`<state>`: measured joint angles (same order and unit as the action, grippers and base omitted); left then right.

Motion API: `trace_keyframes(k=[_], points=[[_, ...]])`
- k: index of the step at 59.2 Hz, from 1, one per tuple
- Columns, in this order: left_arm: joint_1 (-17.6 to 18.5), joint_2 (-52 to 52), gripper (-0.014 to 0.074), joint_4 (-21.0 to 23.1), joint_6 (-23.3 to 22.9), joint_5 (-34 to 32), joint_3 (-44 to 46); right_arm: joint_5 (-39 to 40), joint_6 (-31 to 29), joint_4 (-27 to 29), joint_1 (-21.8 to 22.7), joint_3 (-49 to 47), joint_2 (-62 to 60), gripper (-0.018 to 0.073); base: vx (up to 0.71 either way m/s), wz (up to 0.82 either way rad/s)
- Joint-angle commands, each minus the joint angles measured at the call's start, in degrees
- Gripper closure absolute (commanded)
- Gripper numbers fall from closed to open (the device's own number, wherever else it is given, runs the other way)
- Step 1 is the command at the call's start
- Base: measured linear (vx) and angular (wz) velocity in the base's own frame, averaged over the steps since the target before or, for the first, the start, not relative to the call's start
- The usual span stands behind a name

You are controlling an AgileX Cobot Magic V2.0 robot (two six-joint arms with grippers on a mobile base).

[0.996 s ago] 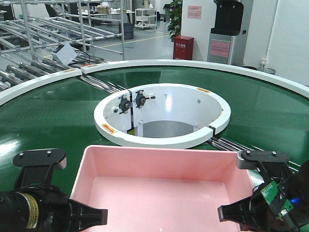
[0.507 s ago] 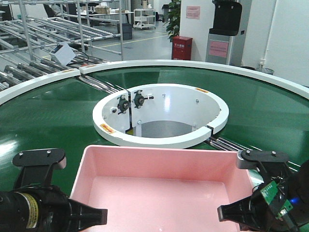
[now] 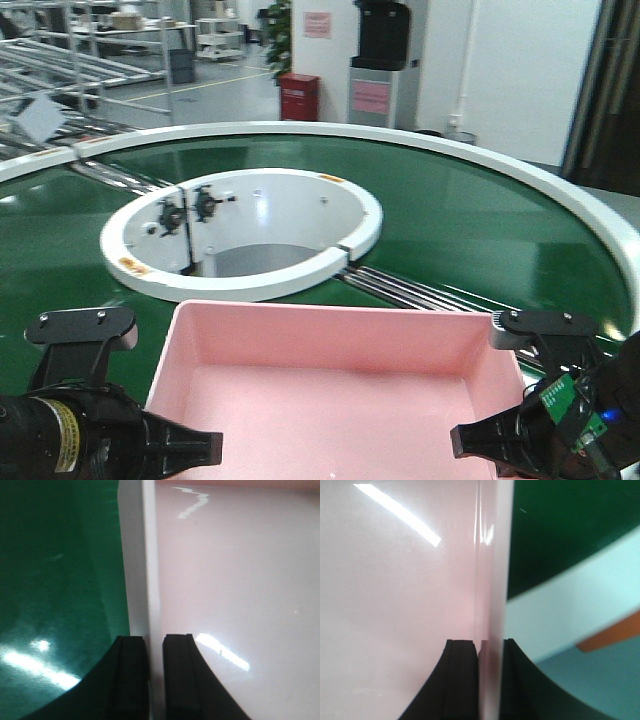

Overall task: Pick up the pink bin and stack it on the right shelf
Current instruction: 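Hold the bin with both grippers while turning away from the conveyor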

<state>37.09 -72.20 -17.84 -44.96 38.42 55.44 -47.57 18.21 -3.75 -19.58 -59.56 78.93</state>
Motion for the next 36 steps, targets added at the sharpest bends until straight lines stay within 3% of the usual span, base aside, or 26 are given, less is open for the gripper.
trace_keyframes(k=[1, 36], points=[[0.08, 2.75, 0.0450, -1.78, 0.06, -4.14, 1.81, 1.67, -0.40, -5.20, 0.75, -1.40, -1.82, 0.0568, -0.12, -0.46], [0.08, 2.75, 0.0450, -1.78, 0.06, -4.14, 1.81, 1.62, -0.40, -5.20, 0.75, -1.40, -1.82, 0.0568, -0.12, -0.49]])
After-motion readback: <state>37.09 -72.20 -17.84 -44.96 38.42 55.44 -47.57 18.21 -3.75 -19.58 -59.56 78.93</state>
